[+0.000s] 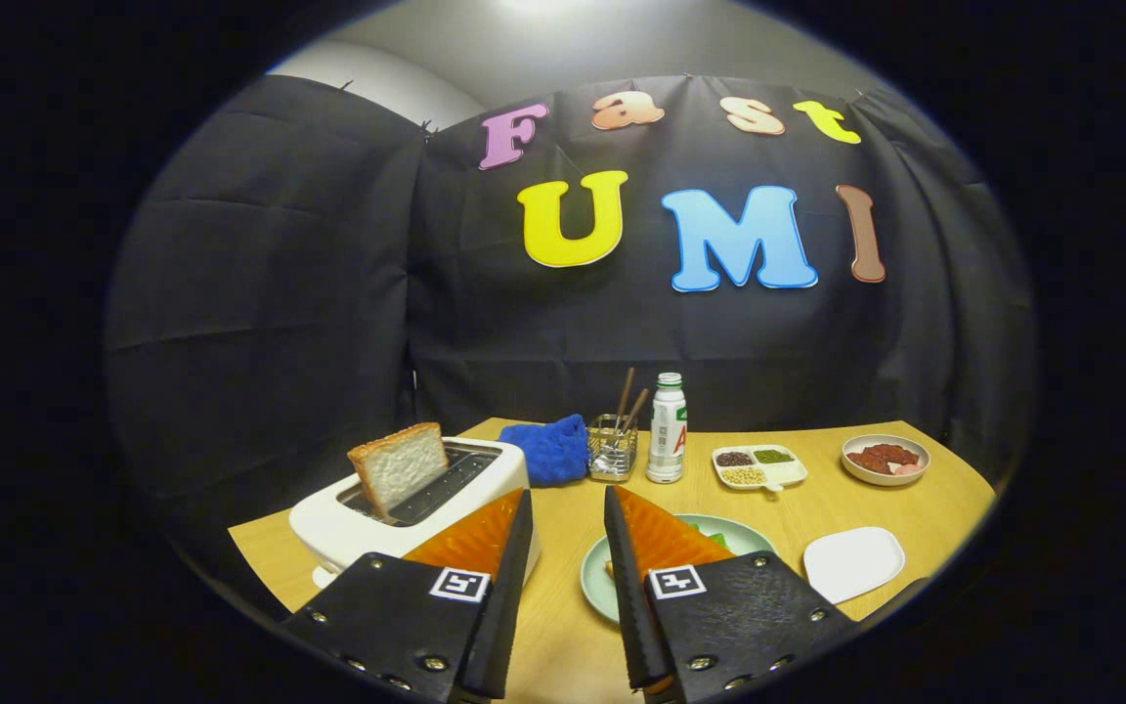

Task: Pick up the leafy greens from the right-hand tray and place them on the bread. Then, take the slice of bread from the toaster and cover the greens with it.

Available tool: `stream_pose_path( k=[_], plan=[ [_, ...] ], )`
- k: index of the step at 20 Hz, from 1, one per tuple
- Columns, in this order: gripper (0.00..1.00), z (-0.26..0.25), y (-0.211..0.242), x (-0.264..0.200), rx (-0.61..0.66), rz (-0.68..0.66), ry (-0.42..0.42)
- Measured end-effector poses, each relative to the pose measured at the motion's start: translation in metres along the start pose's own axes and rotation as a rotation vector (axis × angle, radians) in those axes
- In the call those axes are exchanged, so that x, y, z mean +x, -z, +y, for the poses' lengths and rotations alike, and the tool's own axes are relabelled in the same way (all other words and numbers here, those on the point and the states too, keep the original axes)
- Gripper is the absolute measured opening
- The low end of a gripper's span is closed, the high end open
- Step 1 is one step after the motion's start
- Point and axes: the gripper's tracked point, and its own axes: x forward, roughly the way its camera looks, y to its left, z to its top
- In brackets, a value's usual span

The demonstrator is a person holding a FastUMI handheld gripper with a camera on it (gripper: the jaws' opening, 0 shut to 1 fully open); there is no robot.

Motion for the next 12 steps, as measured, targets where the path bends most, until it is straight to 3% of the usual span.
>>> stream_pose_path(
  k=[12],
  plan=[
    [0.45, 0.106, -0.01, 0.018, -0.069, -0.028, -0.087]
  ],
)
